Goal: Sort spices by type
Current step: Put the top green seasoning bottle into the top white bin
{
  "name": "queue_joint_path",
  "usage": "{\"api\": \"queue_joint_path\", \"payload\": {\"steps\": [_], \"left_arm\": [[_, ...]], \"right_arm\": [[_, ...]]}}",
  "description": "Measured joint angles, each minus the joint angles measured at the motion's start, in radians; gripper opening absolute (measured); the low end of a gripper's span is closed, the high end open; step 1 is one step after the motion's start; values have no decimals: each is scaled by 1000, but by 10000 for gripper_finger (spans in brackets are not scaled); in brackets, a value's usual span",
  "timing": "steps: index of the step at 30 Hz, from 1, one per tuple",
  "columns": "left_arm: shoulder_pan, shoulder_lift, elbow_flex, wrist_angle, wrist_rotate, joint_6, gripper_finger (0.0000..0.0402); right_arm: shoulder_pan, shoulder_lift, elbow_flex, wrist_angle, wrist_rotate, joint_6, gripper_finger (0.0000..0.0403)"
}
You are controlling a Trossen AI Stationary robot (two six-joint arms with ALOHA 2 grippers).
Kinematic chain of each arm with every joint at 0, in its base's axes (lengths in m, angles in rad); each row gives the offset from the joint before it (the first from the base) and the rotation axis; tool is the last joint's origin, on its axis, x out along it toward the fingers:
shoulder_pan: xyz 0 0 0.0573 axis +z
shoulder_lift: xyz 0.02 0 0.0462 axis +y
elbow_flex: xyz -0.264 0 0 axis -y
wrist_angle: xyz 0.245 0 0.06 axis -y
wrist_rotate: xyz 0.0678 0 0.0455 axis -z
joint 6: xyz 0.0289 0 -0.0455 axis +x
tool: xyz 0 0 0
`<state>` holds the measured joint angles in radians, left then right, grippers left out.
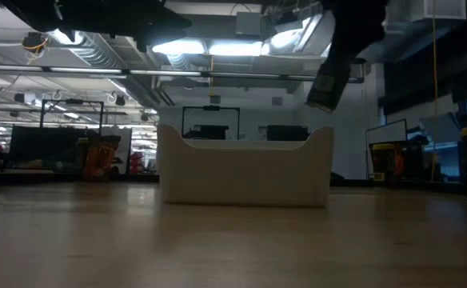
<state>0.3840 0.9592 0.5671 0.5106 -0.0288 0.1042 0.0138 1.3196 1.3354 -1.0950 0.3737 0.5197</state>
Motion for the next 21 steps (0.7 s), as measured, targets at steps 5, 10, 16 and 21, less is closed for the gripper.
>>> {"api": "queue_joint_path", "payload": {"steps": [5,10,16,21], "left_arm": [[0,0,0,1,0,0,235],[0,0,0,1,0,0,235],[0,0,0,-1,0,0,235],[0,0,0,-2,0,0,235]], "right_arm": [[-76,76,81,9,1,-150,215],[-142,183,197,9,0,-278,215],[-222,308,336,13,-16,-389,215],[-279,395,414,40,-38,-467,215]]}}
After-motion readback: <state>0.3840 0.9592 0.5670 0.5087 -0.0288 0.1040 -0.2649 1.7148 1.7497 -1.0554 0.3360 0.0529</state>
